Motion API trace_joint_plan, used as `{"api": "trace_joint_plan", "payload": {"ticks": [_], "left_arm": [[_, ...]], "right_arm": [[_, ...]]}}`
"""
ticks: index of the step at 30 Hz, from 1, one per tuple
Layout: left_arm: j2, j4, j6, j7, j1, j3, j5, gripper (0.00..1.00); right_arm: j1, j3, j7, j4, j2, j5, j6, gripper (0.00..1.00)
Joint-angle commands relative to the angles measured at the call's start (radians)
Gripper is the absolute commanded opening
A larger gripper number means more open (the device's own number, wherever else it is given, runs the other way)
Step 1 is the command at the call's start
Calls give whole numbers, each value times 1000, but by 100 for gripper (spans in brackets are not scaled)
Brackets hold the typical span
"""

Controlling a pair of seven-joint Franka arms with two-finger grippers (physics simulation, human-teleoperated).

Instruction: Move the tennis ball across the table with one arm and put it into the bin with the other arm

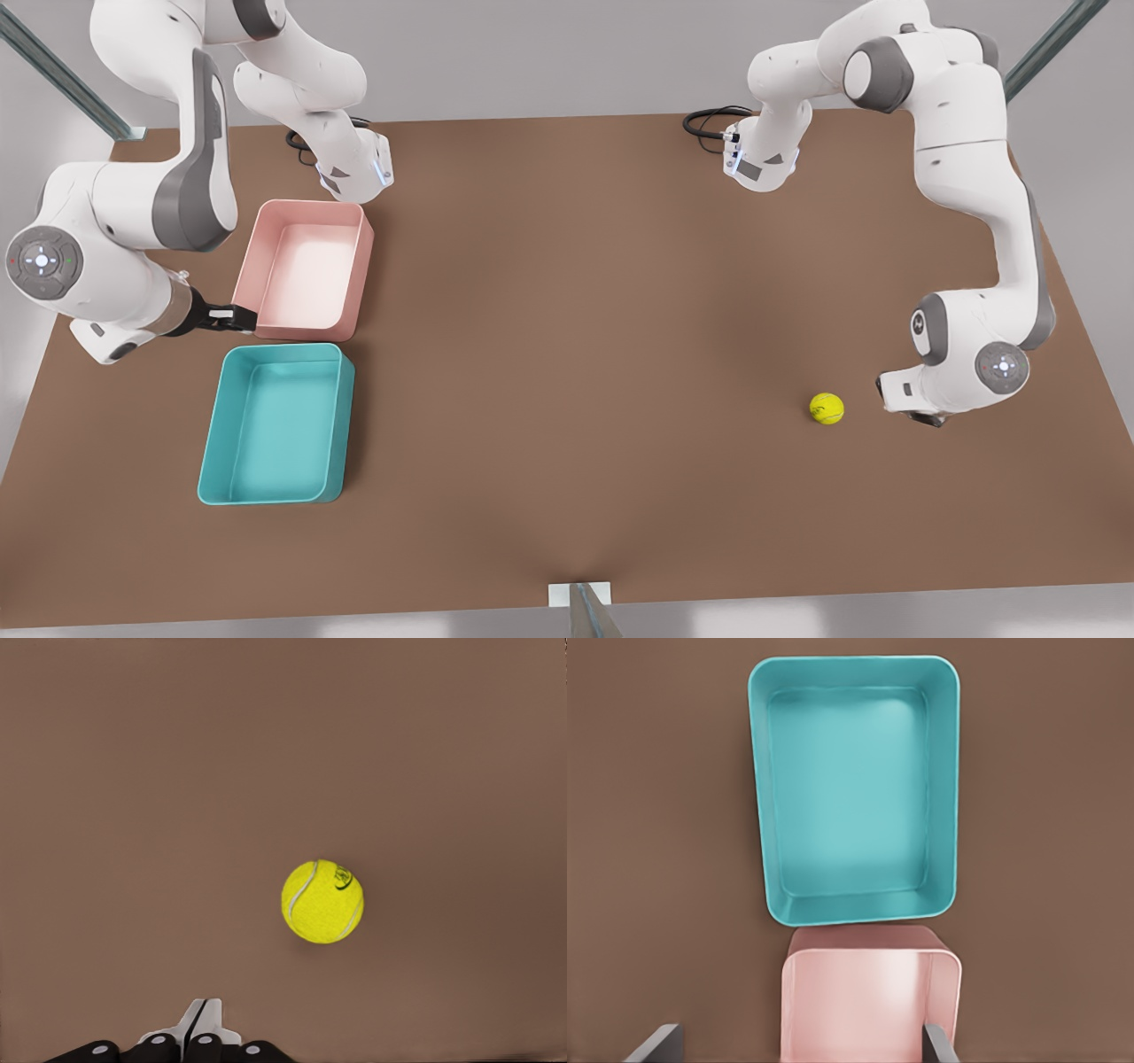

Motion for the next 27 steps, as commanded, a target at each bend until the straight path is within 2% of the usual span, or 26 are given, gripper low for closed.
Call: {"api": "trace_joint_plan", "payload": {"ticks": [1,6,8,13,27], "left_arm": [[9,-14,105,1095,2,0,11,21],[32,-89,114,1011,-1,0,62,21],[41,-94,125,874,2,0,163,21],[73,-97,153,842,3,0,163,21],[106,-131,145,813,-9,7,163,21]], "right_arm": [[-1,-3,-98,3,0,8,-19,100],[-15,-6,-128,98,64,26,-77,100],[-15,-6,-127,132,63,32,-108,100],[-15,-8,-127,170,66,28,-109,100],[-6,0,-132,163,75,26,-122,100]]}}
